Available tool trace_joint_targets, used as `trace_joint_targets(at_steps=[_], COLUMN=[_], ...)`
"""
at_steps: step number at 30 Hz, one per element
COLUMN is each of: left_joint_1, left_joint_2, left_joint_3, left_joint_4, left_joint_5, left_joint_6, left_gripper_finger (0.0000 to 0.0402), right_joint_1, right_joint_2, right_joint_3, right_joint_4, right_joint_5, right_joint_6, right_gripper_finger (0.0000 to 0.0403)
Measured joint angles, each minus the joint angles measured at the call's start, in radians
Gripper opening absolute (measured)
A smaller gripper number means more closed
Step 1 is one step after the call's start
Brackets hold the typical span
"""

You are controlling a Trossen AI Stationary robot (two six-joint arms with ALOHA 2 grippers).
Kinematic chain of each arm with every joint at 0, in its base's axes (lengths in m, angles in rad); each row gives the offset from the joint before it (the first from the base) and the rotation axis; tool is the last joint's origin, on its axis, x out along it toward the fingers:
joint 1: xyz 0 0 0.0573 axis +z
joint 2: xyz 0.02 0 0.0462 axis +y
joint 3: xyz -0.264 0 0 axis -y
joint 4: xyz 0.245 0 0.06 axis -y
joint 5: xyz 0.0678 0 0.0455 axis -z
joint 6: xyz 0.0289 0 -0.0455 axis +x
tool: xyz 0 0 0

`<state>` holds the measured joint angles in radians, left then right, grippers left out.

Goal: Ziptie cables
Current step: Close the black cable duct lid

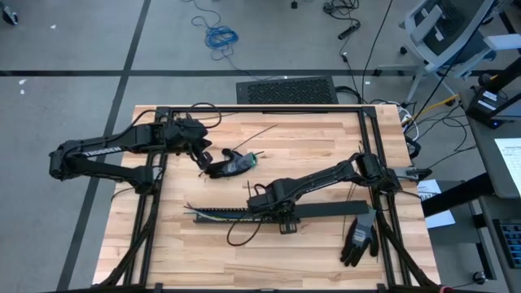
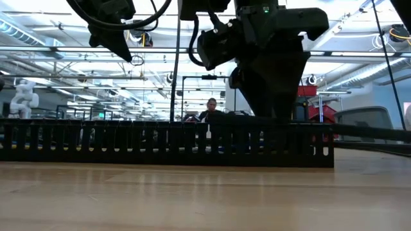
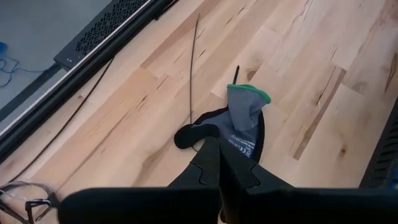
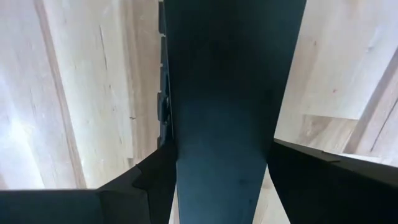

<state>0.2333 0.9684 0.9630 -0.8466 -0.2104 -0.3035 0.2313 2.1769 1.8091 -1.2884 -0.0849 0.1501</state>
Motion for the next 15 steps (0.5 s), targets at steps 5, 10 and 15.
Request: trace_joint_targets(at_steps=[5, 10, 15], left_joint_1=[0.0, -0.009, -0.092], left_joint_2=[0.0, 0.0, 0.0], left_joint_3=[0.0, -0.009, -0.084], left_joint_4=[0.0, 0.012, -0.024], left_joint_5=[0.0, 0.025, 0.189], left_joint_6=[-0.005, -0.006, 0.047], left_gripper_finger=[0.0, 0.0, 0.0], right_joint_1=[-0.007, -0.016, -0.016], right_joint_2=[-0.007, -0.012, -0.012], right_joint_3=[0.0, 0.025, 0.088], right_joint_4=[-0.045, -0.09, -0.093], right_joint_5=[-0.025, -0.051, -0.039], right_joint_6=[0.012, 0.014, 0.016], right_gripper_finger=[0.0197, 0.0197, 0.0197])
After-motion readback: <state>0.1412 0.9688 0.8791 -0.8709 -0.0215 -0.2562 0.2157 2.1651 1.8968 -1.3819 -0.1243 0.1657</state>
